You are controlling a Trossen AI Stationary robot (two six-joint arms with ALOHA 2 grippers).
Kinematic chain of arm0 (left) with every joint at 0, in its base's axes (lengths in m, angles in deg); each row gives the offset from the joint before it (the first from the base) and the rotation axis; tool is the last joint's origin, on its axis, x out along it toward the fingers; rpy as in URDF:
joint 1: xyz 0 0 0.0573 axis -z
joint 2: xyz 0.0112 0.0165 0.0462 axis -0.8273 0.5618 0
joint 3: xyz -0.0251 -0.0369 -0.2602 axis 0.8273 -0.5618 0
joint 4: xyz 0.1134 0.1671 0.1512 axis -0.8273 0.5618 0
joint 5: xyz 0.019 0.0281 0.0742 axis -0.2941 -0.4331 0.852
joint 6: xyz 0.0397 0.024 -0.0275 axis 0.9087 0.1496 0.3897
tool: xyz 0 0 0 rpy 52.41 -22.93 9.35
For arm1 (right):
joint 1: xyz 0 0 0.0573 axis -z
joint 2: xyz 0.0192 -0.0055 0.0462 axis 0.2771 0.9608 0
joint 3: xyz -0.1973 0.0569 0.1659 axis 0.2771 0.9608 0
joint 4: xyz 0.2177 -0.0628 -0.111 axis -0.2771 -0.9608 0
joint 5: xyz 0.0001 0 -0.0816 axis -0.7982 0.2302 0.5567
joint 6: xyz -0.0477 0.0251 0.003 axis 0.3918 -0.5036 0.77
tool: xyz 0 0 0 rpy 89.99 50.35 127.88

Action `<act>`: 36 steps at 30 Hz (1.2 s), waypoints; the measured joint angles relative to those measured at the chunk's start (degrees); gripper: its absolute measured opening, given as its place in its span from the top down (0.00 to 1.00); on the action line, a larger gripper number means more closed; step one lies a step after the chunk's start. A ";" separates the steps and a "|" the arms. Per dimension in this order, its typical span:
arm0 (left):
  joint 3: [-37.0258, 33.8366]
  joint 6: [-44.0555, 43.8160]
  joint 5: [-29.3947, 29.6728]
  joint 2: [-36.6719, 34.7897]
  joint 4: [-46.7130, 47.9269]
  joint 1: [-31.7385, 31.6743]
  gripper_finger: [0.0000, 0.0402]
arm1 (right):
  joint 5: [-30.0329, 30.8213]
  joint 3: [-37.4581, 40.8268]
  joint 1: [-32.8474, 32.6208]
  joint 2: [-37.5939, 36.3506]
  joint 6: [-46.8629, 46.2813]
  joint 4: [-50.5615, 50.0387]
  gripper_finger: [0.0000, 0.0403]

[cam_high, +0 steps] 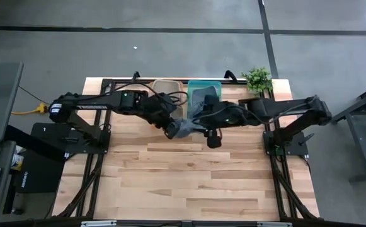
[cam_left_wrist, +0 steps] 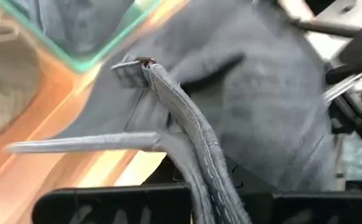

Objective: Pick & Place hat
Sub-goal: Put the black cap into the blue bin

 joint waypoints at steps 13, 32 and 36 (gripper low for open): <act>0.15 -1.28 0.32 0.49 -0.81 -0.09 1.00 | -3.23 0.00 -0.77 2.57 -0.39 -0.76 0.46; 0.14 -1.36 0.46 0.47 -1.39 -0.09 1.00 | -1.93 0.02 0.25 10.35 0.66 1.82 0.46; 0.13 -1.58 0.24 0.47 -1.25 -0.09 1.00 | -1.40 0.02 0.95 11.05 0.08 1.84 0.46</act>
